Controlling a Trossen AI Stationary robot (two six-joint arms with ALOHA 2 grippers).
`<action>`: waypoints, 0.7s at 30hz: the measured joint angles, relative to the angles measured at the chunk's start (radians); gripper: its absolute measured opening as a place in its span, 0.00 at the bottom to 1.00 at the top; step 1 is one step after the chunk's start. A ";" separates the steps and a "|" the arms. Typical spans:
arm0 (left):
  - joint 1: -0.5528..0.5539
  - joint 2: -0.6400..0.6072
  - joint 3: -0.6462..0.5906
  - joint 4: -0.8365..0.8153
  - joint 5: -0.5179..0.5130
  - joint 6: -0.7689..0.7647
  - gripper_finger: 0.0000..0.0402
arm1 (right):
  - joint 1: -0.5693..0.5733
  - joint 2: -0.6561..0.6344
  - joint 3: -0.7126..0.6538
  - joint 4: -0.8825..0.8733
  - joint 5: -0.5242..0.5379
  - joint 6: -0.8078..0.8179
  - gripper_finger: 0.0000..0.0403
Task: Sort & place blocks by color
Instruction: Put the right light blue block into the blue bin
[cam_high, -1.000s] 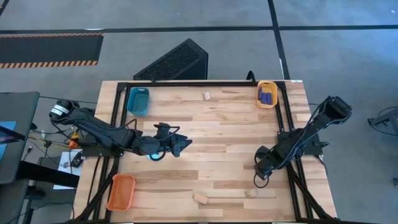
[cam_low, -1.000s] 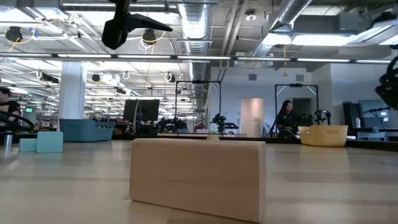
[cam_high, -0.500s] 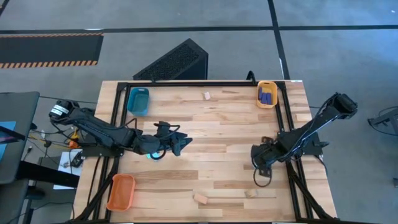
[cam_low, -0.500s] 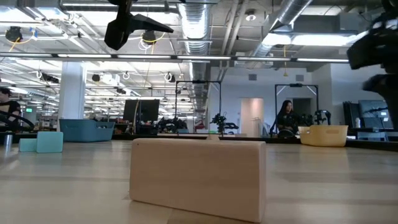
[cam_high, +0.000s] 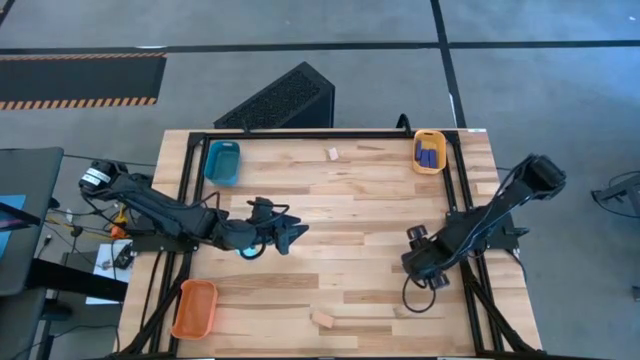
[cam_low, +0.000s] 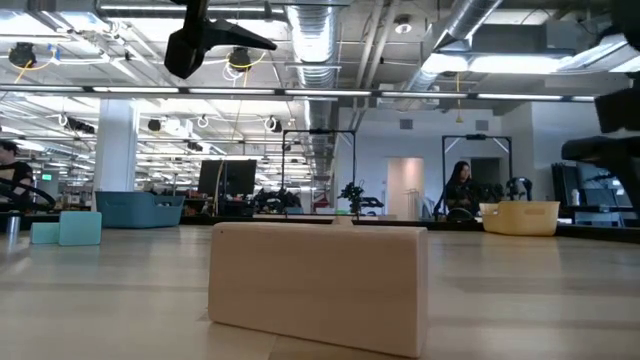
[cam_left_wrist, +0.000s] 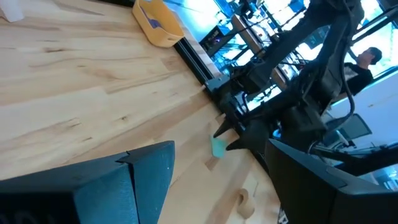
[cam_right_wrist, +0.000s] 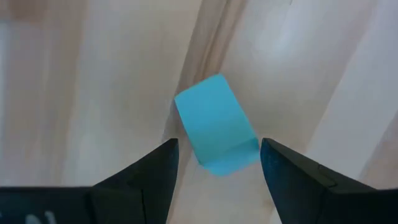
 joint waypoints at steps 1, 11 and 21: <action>0.004 0.000 0.000 0.000 0.000 0.002 0.60 | -0.004 0.019 0.000 0.000 0.000 0.000 0.62; 0.047 0.000 0.000 0.003 0.003 0.052 0.60 | 0.001 0.131 0.027 0.035 -0.039 0.181 0.52; 0.156 0.000 0.000 0.002 0.125 0.113 0.60 | 0.060 0.094 0.050 0.118 0.031 0.503 0.30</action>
